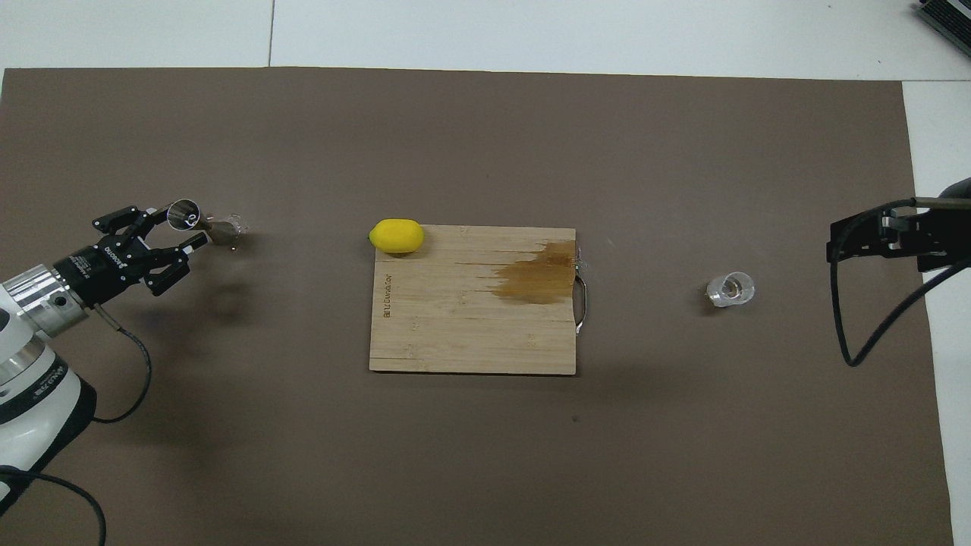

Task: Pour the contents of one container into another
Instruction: 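Close the left gripper around the small metal cup, then lift the metal cup with the left gripper over the wooden board, then lower the metal cup onto the board while the right gripper reaches the glass, then withdraw the left gripper to rest while the right gripper grasps the glass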

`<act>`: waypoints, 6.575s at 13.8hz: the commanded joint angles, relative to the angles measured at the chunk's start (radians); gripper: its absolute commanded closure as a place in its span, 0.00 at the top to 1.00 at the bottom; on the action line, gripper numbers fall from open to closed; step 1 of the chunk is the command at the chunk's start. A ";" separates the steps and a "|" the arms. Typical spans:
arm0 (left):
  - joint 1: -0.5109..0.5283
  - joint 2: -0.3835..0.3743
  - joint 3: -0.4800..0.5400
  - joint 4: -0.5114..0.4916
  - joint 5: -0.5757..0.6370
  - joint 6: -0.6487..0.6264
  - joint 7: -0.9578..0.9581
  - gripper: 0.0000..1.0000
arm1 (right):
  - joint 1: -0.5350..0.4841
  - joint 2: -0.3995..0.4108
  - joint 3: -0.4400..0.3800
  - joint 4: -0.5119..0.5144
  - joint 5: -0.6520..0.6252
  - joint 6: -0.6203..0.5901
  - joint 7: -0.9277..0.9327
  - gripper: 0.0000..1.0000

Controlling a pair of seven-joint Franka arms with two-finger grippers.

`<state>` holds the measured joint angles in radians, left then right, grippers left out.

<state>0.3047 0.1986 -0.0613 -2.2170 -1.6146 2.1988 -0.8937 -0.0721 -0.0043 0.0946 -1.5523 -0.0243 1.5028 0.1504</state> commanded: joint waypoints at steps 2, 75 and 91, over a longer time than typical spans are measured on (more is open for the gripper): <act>-0.024 0.015 0.005 0.020 -0.047 0.024 0.021 0.69 | -0.014 -0.023 0.004 -0.028 0.018 0.008 -0.022 1.00; -0.724 -0.005 -0.088 0.229 -0.253 0.357 -0.031 1.00 | -0.253 0.354 -0.003 -0.451 0.632 0.516 0.670 1.00; -0.457 -0.042 -0.040 0.388 1.174 0.367 -0.081 1.00 | -0.262 0.342 -0.003 -0.488 0.687 0.499 0.636 0.70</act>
<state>-0.1950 0.1660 -0.1010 -1.8709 -0.5517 2.6887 -0.9806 -0.3201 0.3510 0.0865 -2.0216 0.6266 2.0055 0.8208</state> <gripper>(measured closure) 0.000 0.189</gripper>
